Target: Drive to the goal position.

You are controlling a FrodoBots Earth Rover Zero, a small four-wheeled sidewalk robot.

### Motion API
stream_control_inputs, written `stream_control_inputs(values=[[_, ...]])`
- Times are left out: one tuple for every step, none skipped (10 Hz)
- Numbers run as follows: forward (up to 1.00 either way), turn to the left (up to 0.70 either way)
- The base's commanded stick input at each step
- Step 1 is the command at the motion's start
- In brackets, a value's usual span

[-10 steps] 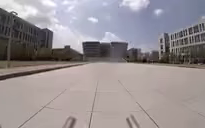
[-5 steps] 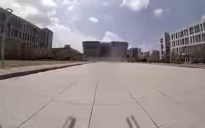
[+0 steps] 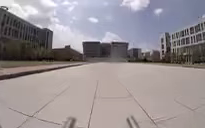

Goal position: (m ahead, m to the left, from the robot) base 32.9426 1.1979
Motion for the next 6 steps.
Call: stream_control_inputs(values=[[1.00,0.00],[1.00,0.00],[1.00,0.00],[1.00,0.00],[1.00,0.00],[1.00,0.00]])
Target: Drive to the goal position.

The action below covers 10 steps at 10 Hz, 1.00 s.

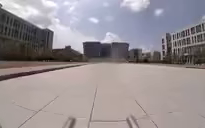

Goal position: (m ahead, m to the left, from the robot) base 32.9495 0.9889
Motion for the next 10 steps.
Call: stream_control_inputs(values=[[1.00,0.00],[1.00,0.00],[1.00,0.00],[1.00,0.00],[1.00,0.00],[1.00,0.00],[1.00,0.00],[1.00,0.00],[1.00,0.00],[1.00,0.00]])
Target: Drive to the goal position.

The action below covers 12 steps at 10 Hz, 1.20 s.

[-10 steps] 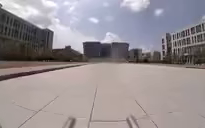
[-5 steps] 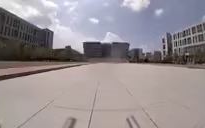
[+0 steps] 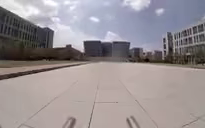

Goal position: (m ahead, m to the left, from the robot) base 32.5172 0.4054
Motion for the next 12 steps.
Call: stream_control_inputs(values=[[1.00,0.00],[1.00,0.00],[1.00,0.00],[1.00,0.00],[1.00,0.00],[1.00,0.00],[1.00,0.00],[1.00,0.00],[1.00,0.00],[1.00,0.00],[1.00,0.00],[1.00,0.00]])
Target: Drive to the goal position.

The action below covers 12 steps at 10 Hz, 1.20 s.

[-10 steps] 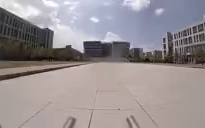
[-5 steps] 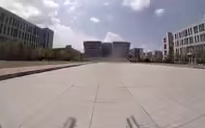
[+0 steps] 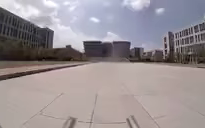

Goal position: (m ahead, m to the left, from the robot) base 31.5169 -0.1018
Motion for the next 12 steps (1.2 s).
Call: stream_control_inputs(values=[[1.00,0.00],[1.00,0.00],[1.00,0.00],[1.00,-0.05],[1.00,-0.24],[1.00,-0.27],[1.00,-0.27],[1.00,-0.02],[1.00,0.00],[1.00,0.00],[1.00,0.00],[1.00,0.00]])
